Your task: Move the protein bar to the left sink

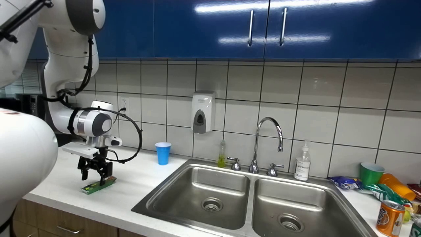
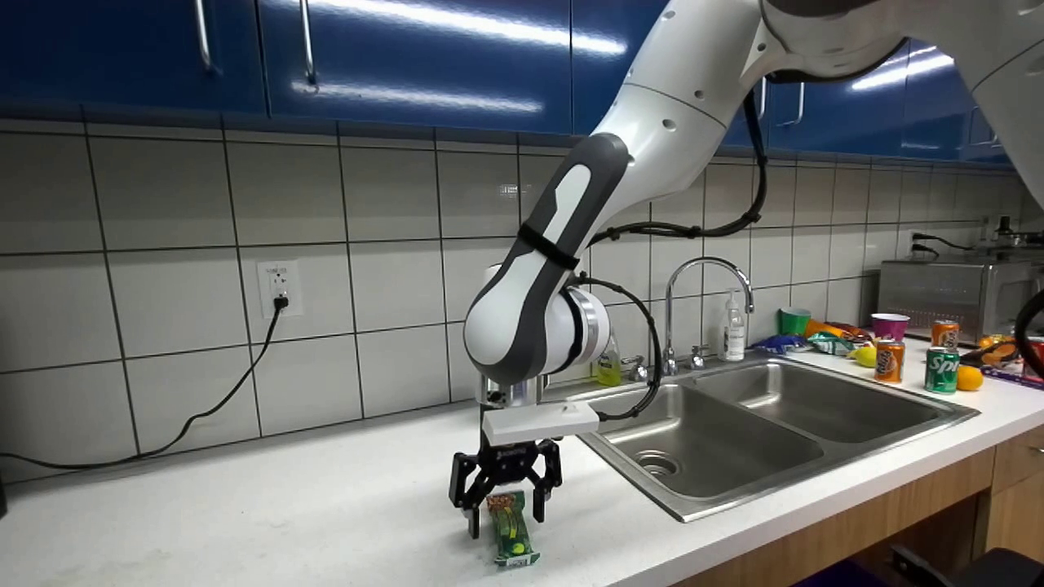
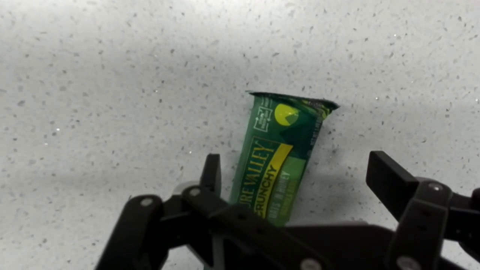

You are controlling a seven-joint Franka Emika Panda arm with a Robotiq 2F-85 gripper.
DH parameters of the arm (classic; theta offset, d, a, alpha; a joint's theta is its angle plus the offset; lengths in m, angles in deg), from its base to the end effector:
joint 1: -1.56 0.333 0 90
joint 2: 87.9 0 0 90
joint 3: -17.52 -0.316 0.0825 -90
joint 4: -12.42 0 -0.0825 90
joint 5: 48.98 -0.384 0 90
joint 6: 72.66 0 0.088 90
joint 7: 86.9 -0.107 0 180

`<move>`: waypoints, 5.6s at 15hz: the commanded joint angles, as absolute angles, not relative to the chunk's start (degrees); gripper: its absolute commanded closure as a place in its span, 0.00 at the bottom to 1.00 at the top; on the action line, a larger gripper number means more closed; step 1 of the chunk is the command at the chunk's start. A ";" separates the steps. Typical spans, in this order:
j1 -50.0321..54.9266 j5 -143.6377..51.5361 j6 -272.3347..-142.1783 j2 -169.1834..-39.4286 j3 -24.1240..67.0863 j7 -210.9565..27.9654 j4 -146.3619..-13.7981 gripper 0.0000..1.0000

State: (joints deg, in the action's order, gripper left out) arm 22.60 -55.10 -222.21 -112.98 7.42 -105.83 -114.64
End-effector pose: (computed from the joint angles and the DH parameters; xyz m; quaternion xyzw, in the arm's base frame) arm 0.4663 0.2823 0.1759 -0.9964 -0.0524 0.0457 0.0487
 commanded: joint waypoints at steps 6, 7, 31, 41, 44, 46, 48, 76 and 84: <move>23.96 -53.32 -222.57 -115.02 9.48 -108.84 -112.05 0.00; 23.97 -53.29 -222.55 -115.13 9.64 -108.90 -111.89 0.00; 23.92 -53.34 -221.66 -117.07 11.29 -109.30 -110.11 0.81; 22.39 -54.32 -219.66 -112.48 9.05 -105.79 -110.52 0.82; 21.04 -54.85 -218.59 -109.98 7.49 -102.05 -111.09 0.82; 20.19 -55.17 -217.49 -108.50 6.88 -100.12 -111.40 0.82; 19.25 -55.55 -216.86 -106.82 6.79 -99.10 -112.11 0.82; 0.91 -55.82 -218.95 -91.71 20.08 -96.49 -125.65 0.82; -1.92 -55.90 -221.81 -96.93 22.67 -94.44 -123.83 0.82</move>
State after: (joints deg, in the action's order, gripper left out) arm -0.72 -55.54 -220.08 -94.63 22.73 -96.33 -124.99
